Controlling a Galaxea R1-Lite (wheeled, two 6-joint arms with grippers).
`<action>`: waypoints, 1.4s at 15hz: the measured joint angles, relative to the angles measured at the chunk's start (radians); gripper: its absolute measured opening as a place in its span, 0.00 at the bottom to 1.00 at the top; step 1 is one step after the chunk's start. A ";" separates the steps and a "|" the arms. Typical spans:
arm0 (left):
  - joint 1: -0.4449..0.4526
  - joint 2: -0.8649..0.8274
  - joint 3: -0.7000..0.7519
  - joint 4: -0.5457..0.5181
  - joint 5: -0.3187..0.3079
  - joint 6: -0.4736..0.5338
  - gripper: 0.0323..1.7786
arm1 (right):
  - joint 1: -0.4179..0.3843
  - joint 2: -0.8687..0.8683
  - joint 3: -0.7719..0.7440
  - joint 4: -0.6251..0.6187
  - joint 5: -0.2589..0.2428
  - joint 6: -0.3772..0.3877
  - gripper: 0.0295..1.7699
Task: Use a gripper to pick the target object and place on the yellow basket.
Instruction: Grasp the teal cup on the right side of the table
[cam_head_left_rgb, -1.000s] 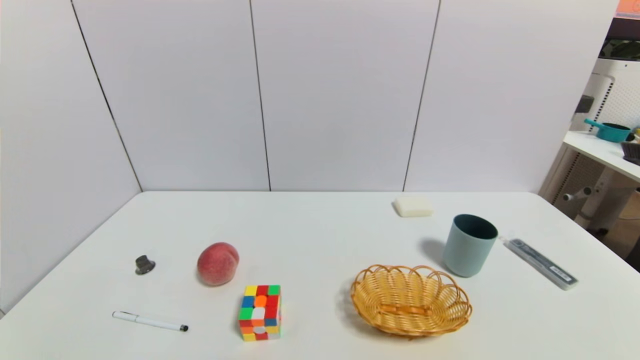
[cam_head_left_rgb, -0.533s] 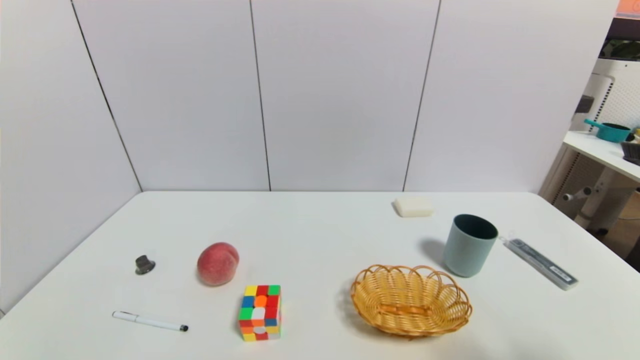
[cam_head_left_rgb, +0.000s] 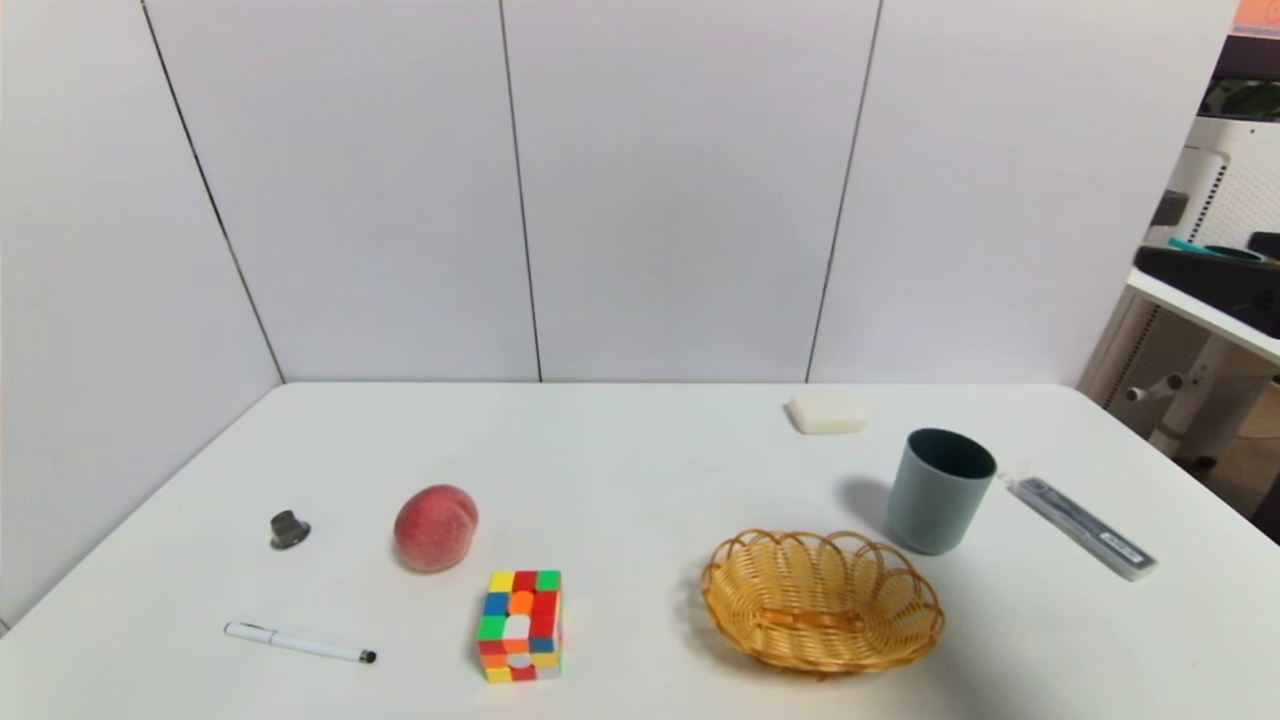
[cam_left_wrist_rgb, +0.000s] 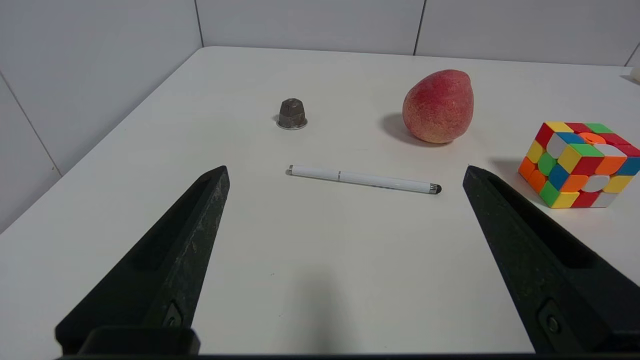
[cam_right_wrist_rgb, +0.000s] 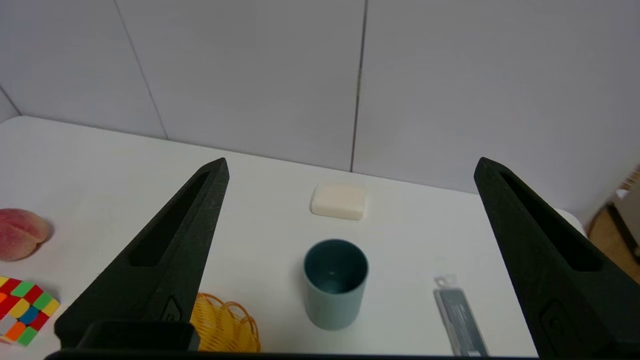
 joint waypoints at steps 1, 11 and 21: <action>0.000 0.000 0.000 0.000 0.000 0.000 0.95 | 0.007 0.040 0.023 -0.045 0.027 -0.008 0.96; 0.000 0.000 0.000 0.000 0.000 0.000 0.95 | 0.003 0.333 0.386 -0.551 0.041 -0.039 0.96; 0.000 0.000 0.000 0.000 0.001 0.000 0.95 | 0.004 0.557 0.515 -0.753 0.042 -0.040 0.96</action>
